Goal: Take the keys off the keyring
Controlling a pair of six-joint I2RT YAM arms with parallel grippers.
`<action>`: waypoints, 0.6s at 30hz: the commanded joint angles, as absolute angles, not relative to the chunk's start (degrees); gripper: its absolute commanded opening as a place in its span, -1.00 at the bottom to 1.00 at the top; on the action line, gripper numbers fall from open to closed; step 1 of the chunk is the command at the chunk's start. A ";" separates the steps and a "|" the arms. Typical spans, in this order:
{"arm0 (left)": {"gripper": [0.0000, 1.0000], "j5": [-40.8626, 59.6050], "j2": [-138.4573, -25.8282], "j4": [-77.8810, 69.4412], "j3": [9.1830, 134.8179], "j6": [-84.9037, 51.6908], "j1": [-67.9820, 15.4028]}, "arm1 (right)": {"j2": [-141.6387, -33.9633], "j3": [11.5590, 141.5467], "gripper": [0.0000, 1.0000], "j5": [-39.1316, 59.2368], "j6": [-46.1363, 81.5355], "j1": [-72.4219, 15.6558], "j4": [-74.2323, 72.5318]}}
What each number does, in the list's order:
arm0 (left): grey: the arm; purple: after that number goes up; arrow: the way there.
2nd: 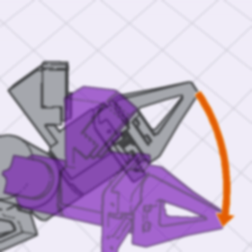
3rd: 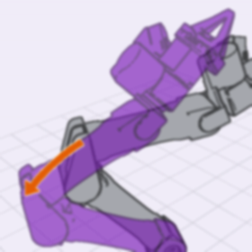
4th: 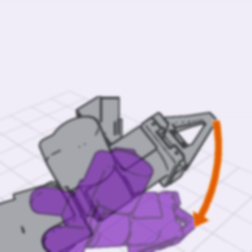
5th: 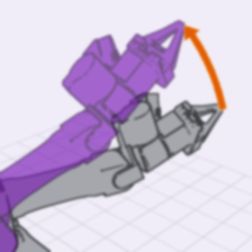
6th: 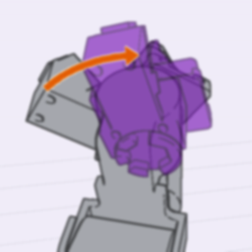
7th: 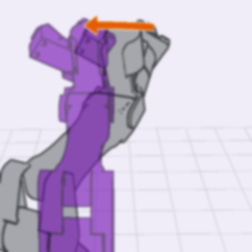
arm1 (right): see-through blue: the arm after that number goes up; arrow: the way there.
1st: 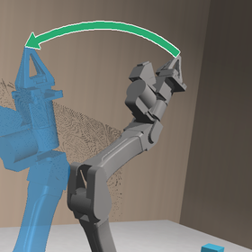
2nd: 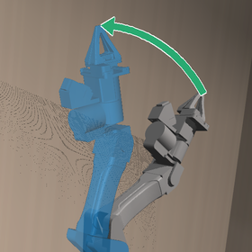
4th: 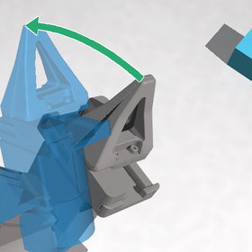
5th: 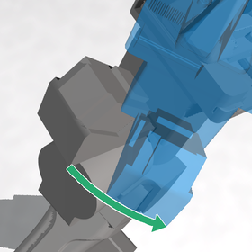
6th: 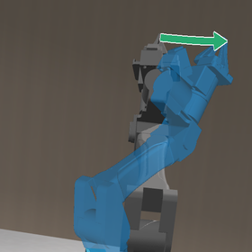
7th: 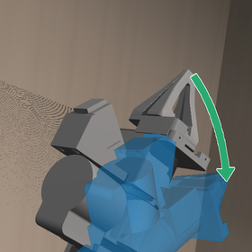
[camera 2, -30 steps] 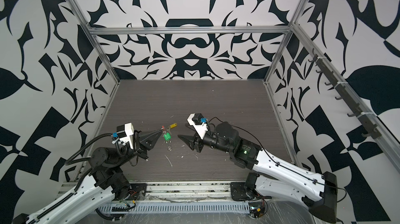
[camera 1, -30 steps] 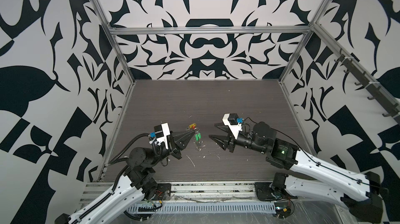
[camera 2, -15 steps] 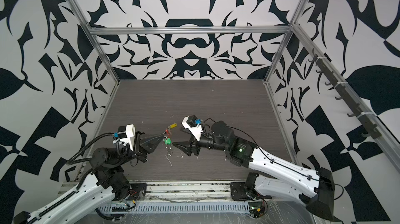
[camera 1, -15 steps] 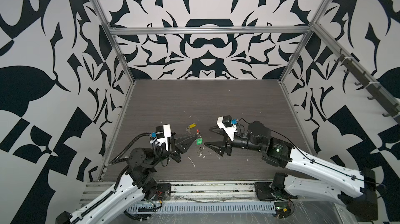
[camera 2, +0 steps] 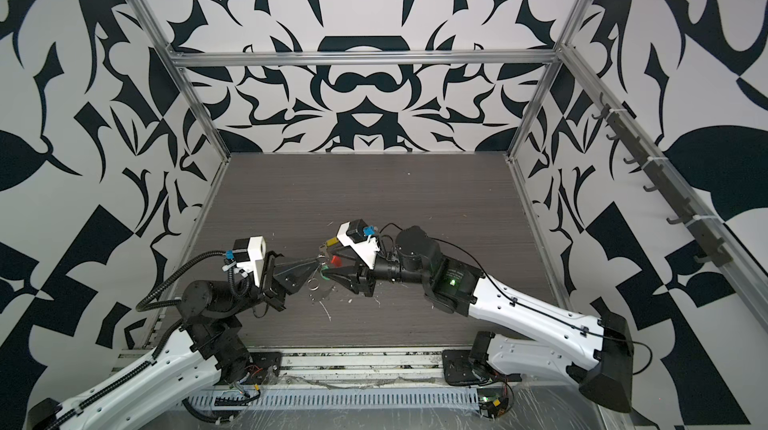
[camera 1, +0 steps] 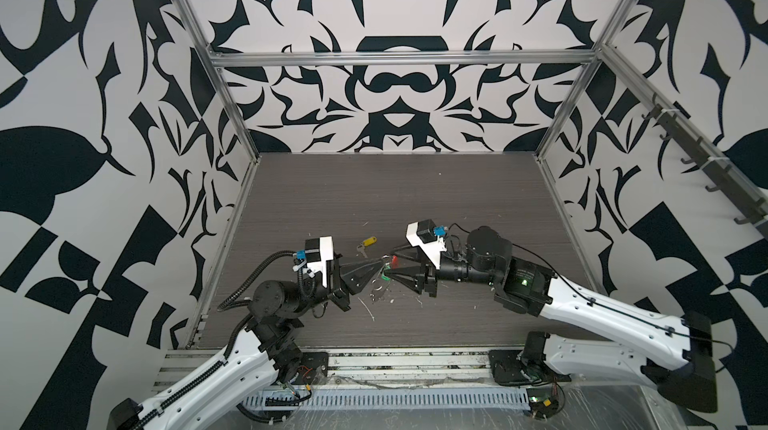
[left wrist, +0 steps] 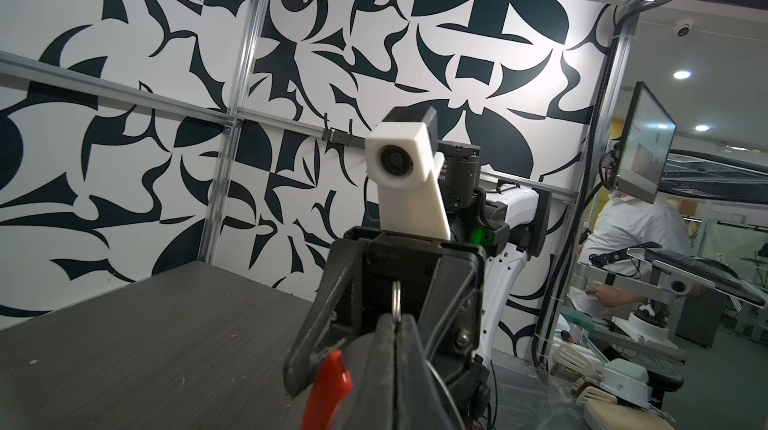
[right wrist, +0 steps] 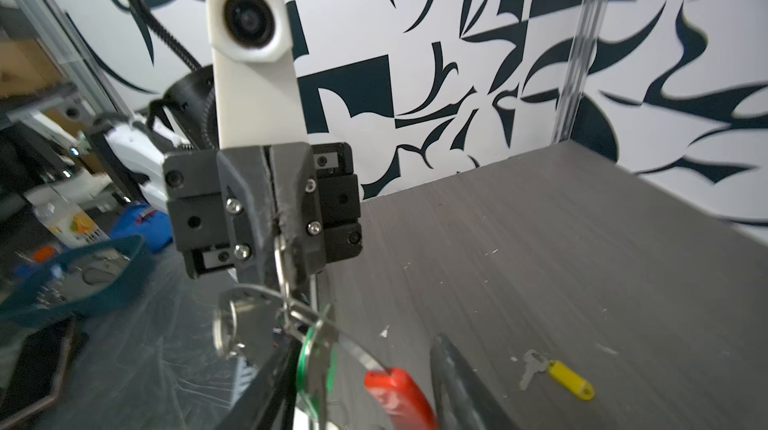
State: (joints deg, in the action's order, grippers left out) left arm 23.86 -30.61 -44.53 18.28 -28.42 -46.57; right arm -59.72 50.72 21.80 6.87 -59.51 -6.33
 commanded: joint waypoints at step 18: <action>-1.00 22.01 -29.83 -41.75 20.65 -28.48 -46.73 | -59.02 54.91 -0.54 20.53 5.97 -59.94 -3.06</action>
